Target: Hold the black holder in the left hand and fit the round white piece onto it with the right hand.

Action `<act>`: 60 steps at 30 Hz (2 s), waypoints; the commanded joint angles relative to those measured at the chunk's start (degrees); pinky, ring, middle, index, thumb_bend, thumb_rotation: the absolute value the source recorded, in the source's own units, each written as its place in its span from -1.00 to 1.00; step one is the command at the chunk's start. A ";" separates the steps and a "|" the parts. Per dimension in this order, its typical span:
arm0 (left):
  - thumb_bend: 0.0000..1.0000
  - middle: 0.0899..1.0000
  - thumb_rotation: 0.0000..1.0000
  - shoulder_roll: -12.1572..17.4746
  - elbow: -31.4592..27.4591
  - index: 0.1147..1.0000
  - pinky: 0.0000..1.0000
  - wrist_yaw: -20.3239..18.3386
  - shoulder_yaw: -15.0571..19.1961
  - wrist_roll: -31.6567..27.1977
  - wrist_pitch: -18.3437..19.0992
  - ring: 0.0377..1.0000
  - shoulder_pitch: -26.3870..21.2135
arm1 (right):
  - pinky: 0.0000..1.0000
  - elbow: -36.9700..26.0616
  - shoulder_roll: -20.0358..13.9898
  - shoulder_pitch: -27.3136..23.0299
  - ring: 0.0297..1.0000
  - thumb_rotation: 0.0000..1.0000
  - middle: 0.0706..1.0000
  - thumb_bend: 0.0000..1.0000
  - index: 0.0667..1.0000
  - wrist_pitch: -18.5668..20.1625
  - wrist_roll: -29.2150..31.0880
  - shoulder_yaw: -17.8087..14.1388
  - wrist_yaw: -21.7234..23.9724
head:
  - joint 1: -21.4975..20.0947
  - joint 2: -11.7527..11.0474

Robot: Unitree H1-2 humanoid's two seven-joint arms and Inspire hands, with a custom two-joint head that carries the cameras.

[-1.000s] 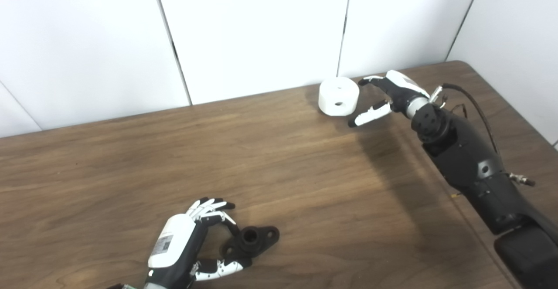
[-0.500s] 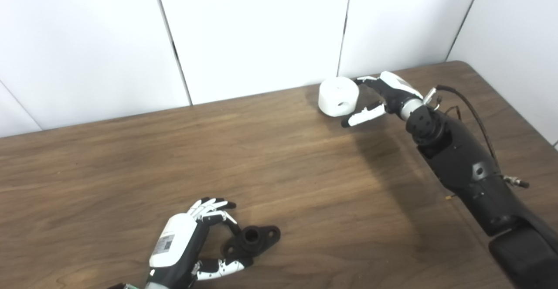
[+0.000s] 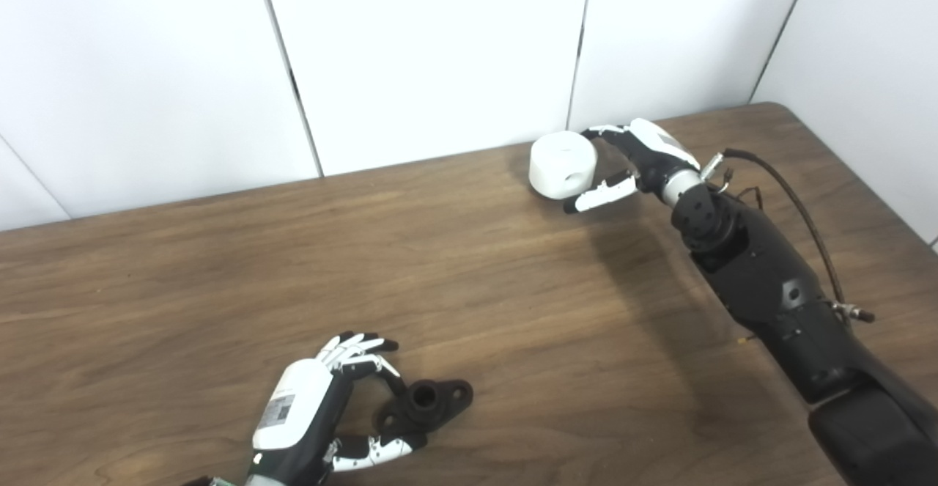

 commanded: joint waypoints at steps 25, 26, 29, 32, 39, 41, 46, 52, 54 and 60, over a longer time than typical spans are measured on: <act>0.03 0.60 -0.91 0.30 2.80 -0.16 0.83 -4.98 -2.32 -0.85 1.83 0.77 2.00 | 1.00 1.15 -0.78 -2.38 0.99 -0.33 0.82 0.85 0.65 -6.24 0.74 -1.47 -4.44 | 0.08 -0.48; 0.03 0.60 -0.91 0.27 2.88 -0.16 0.82 -4.91 -2.30 -0.89 1.78 0.77 1.96 | 1.00 1.16 -0.77 -2.40 0.99 -0.34 0.82 0.85 0.65 -6.17 0.71 -1.49 -4.43 | 0.07 -0.50; 0.03 0.61 -0.91 0.26 2.80 -0.16 0.83 -5.32 -2.33 -0.87 2.36 0.78 1.81 | 1.00 0.76 -0.94 -2.38 1.00 -0.33 0.84 0.85 0.66 -5.62 0.35 -1.39 -4.15 | 0.00 -0.51; 0.03 0.61 -0.91 0.20 2.70 -0.16 0.84 -5.49 -2.33 -0.66 2.83 0.78 1.74 | 1.00 0.34 -1.11 -2.25 1.00 -0.34 0.84 0.85 0.66 -5.56 0.31 -1.48 -4.03 | 0.07 -0.62; 0.03 0.61 -0.91 0.09 3.16 -0.16 0.84 -5.35 -2.27 -0.34 2.66 0.78 1.45 | 1.00 -2.44 -2.15 -1.38 1.00 -0.33 0.87 0.85 0.64 -4.10 -0.63 -1.41 -2.96 | 0.24 -0.88; 0.03 0.60 -0.91 0.07 3.25 -0.16 0.83 -5.27 -2.22 -0.35 2.62 0.78 1.44 | 1.00 -3.87 -2.58 -0.73 1.00 -0.33 0.87 0.84 0.63 -3.97 -1.11 -1.29 -2.68 | 0.24 -0.88; 0.03 0.60 -0.91 0.13 3.64 -0.16 0.83 -5.16 -2.09 -0.59 2.36 0.78 1.30 | 1.00 -7.66 -3.17 1.17 1.00 -0.29 0.86 0.84 0.63 -3.03 -2.26 -1.24 -1.80 | 0.16 -0.97; 0.03 0.61 -0.91 0.22 3.69 -0.16 0.84 -5.10 -2.11 -0.60 2.23 0.78 1.36 | 1.00 -11.88 -3.53 3.29 1.00 -0.32 0.87 0.82 0.64 -1.76 -2.88 -1.51 -0.75 | 0.06 -0.86; 0.03 0.61 -0.91 0.22 3.52 -0.16 0.84 -5.24 -2.16 -0.51 2.43 0.78 1.39 | 1.00 -12.45 -3.55 3.72 1.00 -0.31 0.86 0.83 0.63 -2.13 -2.91 -1.64 -0.77 | 0.06 -0.86; 0.03 0.61 -0.91 0.18 2.87 -0.16 0.84 -5.56 -2.22 -0.37 2.92 0.78 1.58 | 1.00 -12.38 -3.03 3.82 0.99 -0.27 0.85 0.82 0.64 -1.92 -2.93 -1.63 -0.45 | 0.06 -0.86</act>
